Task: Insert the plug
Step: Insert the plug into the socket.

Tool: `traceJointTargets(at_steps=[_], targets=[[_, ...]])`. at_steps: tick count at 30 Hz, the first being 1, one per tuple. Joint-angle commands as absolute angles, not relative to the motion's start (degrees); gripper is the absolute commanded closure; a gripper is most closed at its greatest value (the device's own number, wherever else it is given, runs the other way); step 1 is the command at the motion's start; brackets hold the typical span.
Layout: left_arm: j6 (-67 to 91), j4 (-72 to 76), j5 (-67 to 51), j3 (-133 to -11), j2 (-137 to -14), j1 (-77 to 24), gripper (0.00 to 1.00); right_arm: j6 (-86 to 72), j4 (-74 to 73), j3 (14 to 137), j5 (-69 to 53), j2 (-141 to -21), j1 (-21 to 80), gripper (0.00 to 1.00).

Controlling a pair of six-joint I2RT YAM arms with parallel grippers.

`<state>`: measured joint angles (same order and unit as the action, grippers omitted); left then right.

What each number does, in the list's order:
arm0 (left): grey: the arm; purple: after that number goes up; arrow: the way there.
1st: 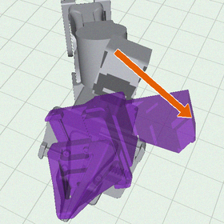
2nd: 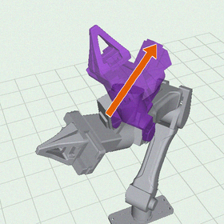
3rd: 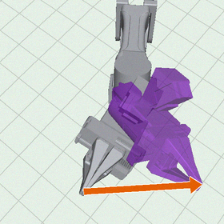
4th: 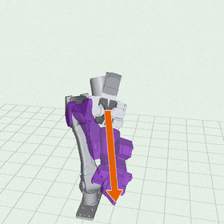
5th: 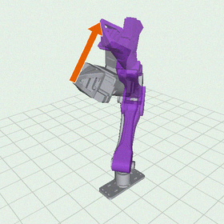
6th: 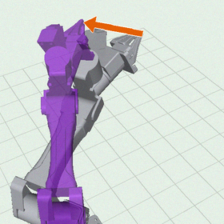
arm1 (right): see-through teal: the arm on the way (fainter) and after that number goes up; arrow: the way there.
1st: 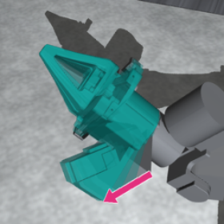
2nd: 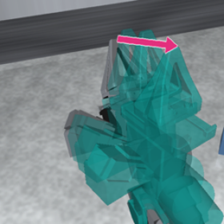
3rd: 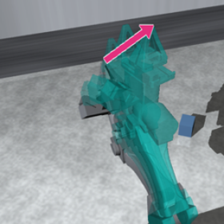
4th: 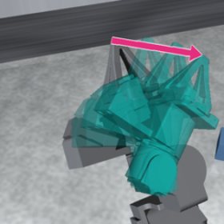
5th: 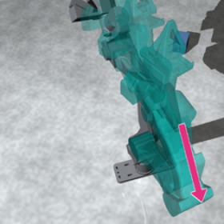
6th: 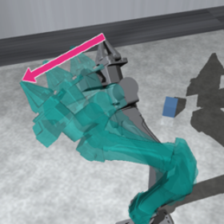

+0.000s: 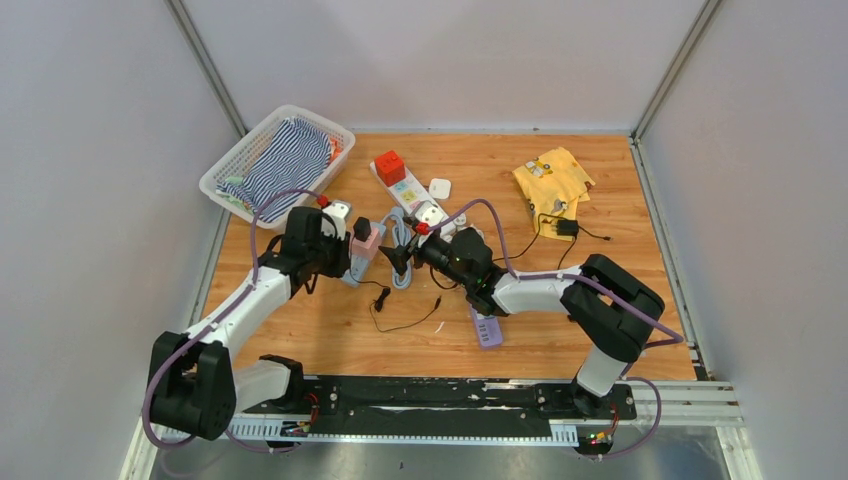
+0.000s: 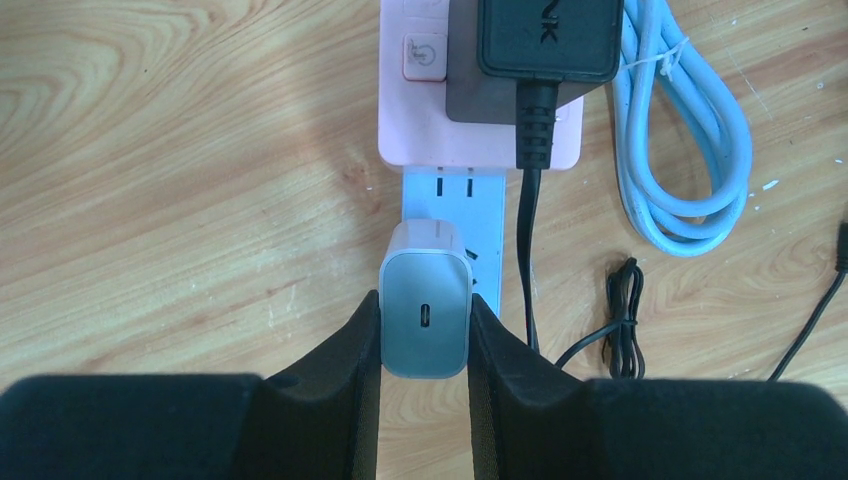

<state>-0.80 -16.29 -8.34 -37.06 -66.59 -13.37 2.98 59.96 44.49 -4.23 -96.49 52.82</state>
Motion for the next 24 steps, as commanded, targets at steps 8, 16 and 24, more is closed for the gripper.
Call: traceJointTargets(at_steps=[8, 16, 24], targets=[[-0.3, -22.0, -8.7, -38.7, -69.5, -14.2, 1.0, 3.8, 60.1, 43.4, -2.6, -94.4, 52.3, 0.16], [1.1, -22.6, -7.8, -37.8, -66.9, -14.9, 1.0, 4.4, 60.1, 42.9, -2.0, -93.4, 52.3, 0.16], [1.6, -23.0, -5.9, -38.3, -67.6, -14.9, 1.0, 4.6, 60.0, 42.6, -1.7, -92.9, 52.3, 0.16]])
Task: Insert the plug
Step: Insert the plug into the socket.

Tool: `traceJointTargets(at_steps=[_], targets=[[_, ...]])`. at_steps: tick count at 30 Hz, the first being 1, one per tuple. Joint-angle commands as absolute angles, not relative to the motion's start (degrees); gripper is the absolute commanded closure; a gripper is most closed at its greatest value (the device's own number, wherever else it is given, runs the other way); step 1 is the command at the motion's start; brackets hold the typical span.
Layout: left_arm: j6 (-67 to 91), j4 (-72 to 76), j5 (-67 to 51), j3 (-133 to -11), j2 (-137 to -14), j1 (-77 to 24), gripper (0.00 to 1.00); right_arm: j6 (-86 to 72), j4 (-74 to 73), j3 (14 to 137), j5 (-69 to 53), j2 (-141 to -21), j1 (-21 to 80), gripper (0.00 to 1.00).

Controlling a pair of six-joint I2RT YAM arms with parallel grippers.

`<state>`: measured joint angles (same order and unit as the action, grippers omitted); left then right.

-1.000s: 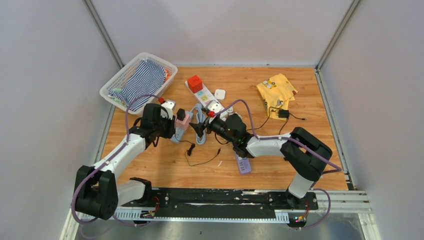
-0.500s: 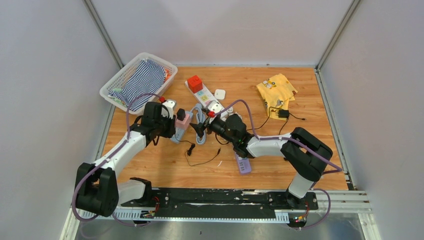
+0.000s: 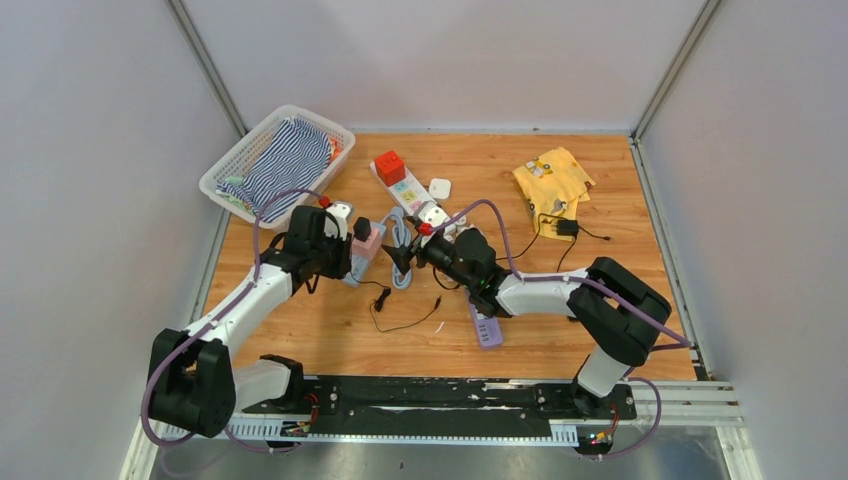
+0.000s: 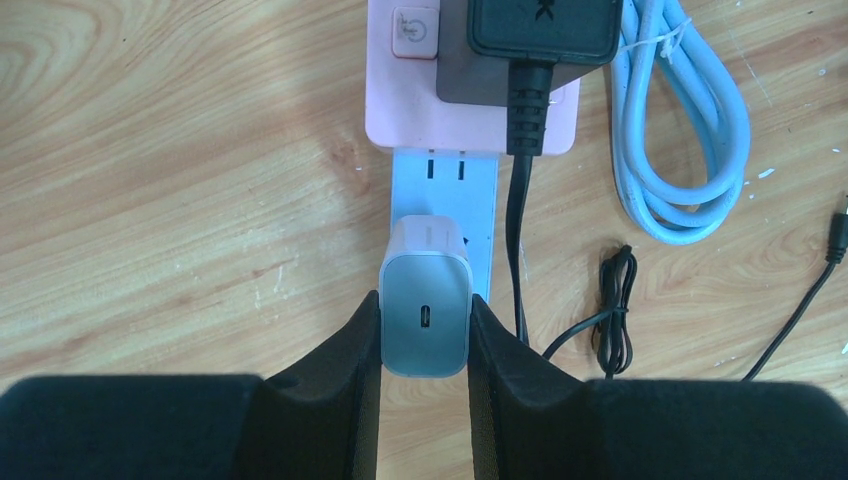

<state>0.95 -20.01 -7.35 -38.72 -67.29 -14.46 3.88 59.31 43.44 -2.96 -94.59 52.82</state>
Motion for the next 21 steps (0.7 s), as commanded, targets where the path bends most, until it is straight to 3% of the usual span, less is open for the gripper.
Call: traceJointTargets(at_steps=[1, 21], targets=[[1.5, -23.0, -6.0, -38.3, -67.8, -14.9, 1.0, 4.7, 60.1, 42.5, -1.7, -92.8, 52.3, 0.16], [2.2, -23.4, -2.3, -40.0, -73.8, -18.8, 1.0, 6.2, 59.9, 40.5, 3.6, -89.8, 52.3, 0.15]])
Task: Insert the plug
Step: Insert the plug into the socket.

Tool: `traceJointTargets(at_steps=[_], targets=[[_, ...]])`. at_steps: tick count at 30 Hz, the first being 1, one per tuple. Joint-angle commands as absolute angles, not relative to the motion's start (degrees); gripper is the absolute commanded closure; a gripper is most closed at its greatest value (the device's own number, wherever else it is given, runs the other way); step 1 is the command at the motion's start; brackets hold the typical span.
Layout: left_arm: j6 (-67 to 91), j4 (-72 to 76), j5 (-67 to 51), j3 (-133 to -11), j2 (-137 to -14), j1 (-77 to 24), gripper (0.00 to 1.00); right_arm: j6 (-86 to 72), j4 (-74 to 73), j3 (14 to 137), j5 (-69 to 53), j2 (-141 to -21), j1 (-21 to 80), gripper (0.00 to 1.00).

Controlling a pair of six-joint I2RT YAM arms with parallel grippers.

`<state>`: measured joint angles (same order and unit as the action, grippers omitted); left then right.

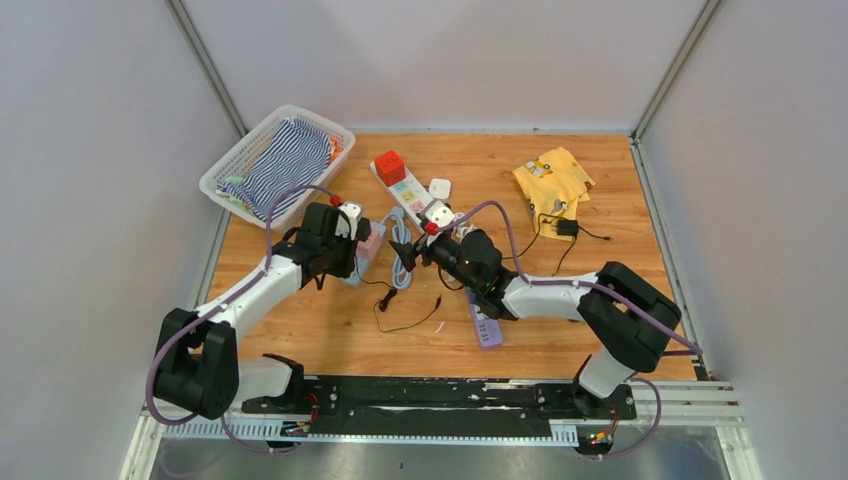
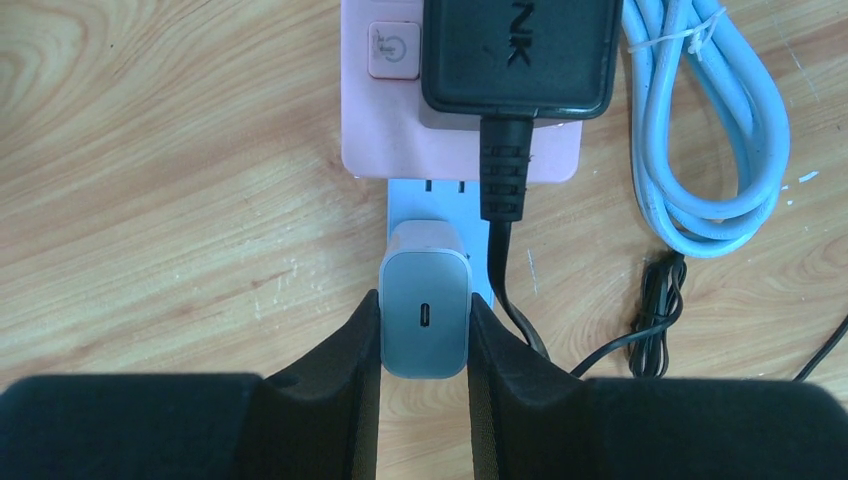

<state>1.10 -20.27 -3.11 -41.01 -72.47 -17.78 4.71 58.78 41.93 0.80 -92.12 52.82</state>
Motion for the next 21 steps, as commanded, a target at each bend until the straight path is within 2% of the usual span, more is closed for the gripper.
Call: traceJointTargets(at_steps=[1, 4, 15, 18, 21], targets=[[2.3, -23.5, -2.0, -40.2, -74.3, -18.8, 1.0, 6.3, 59.9, 40.4, 3.8, -89.6, 52.3, 0.15], [1.9, -24.6, -1.5, -41.5, -76.6, -18.8, 0.99, 6.3, 59.9, 40.0, 3.9, -88.7, 52.3, 0.15], [-0.6, -26.0, -0.8, -42.2, -71.6, -18.8, 0.68, 6.8, 60.2, 38.8, 4.7, -87.3, 52.3, 0.15], [-1.7, -26.6, -0.8, -42.8, -70.2, -18.8, 0.54, 6.8, 60.3, 38.8, 4.5, -87.2, 52.3, 0.15], [-1.9, -26.3, -2.3, -43.3, -68.8, -18.8, 0.48, 7.1, 60.1, 38.8, 4.5, -87.0, 52.3, 0.15]])
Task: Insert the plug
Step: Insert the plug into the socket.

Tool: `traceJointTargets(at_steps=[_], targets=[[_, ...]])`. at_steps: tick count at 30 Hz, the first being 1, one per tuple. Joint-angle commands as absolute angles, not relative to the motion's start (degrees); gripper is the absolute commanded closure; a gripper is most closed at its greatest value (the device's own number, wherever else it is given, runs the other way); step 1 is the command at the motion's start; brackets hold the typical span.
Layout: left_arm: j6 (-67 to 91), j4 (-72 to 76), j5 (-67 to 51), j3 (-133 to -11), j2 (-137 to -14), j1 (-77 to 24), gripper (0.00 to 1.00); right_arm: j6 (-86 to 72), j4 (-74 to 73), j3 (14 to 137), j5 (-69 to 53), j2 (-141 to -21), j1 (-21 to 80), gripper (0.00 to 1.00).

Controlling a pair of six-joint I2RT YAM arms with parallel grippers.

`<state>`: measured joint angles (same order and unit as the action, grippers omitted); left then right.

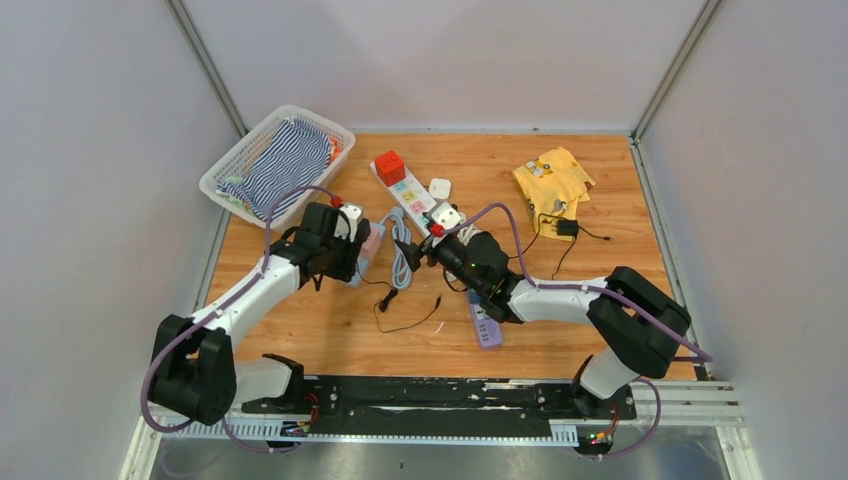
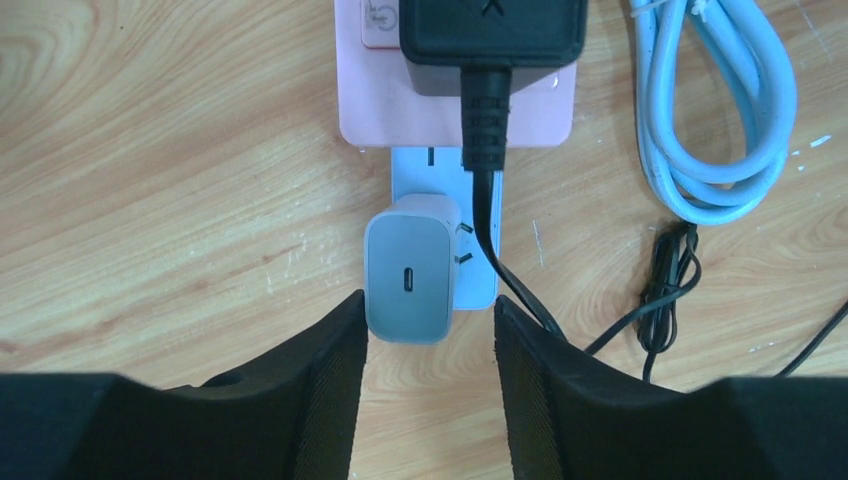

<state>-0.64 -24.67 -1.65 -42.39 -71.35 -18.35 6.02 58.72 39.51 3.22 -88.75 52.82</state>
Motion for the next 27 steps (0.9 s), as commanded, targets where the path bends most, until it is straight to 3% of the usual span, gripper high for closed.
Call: traceJointTargets(at_steps=[1, 3, 9, 19, 25, 27], targets=[[-1.9, -26.2, -2.4, -43.4, -68.3, -18.8, 0.46, 7.2, 60.0, 38.8, 4.5, -86.9, 52.3, 0.15], [-2.0, -26.0, -2.3, -43.7, -67.2, -18.8, 0.34, 7.4, 59.7, 38.8, 4.5, -86.7, 52.3, 0.15], [-2.3, -29.0, -0.6, -45.4, -63.6, -18.8, 0.34, 8.1, 59.3, 38.5, 4.9, -86.0, 52.3, 0.15], [2.4, -30.8, 6.6, -45.8, -57.2, -18.8, 0.49, 9.0, 58.9, 38.2, 5.6, -85.3, 52.3, 0.14], [7.4, -30.4, 6.4, -47.5, -61.4, -18.7, 1.0, 8.6, 58.6, 38.4, 5.4, -85.1, 52.3, 0.14], [8.7, -28.6, 2.9, -47.0, -62.4, -18.7, 1.0, 8.4, 58.1, 38.6, 5.3, -84.9, 52.3, 0.15]])
